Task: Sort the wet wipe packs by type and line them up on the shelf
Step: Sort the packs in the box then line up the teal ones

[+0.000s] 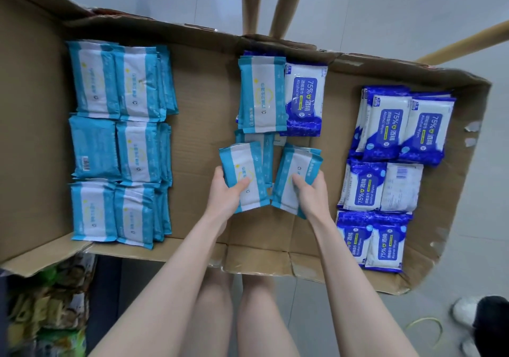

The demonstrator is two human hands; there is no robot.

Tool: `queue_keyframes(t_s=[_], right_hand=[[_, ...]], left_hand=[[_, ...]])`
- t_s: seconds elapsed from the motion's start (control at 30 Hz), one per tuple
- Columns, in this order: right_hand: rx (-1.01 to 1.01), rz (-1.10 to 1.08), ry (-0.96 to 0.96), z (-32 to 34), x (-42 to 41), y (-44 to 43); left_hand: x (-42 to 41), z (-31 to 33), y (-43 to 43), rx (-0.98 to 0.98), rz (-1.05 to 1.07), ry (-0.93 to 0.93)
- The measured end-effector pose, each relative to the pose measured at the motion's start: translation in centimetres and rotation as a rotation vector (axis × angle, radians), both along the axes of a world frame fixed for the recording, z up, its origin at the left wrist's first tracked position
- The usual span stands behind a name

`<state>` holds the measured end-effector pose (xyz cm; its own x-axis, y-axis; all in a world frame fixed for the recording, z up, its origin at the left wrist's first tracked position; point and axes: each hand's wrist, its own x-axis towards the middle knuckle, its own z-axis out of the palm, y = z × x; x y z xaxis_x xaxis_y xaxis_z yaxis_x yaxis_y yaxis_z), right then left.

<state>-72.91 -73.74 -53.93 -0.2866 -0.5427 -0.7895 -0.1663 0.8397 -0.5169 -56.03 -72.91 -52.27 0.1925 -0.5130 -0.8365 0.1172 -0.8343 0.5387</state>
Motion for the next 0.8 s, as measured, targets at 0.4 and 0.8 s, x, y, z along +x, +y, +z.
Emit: queue_keyframes(t_s=[0.4,0.8], right_hand=[[-0.08,0.073,-0.398,9.9,4.9,-0.1],[-0.088,0.173,-0.366,10.2,20.8,-3.0]], left_hand=[[6.5,8.6,1.2,-0.113,-0.027,0.041],[20.5,9.3,0.4,-0.195,0.009,-0.18]])
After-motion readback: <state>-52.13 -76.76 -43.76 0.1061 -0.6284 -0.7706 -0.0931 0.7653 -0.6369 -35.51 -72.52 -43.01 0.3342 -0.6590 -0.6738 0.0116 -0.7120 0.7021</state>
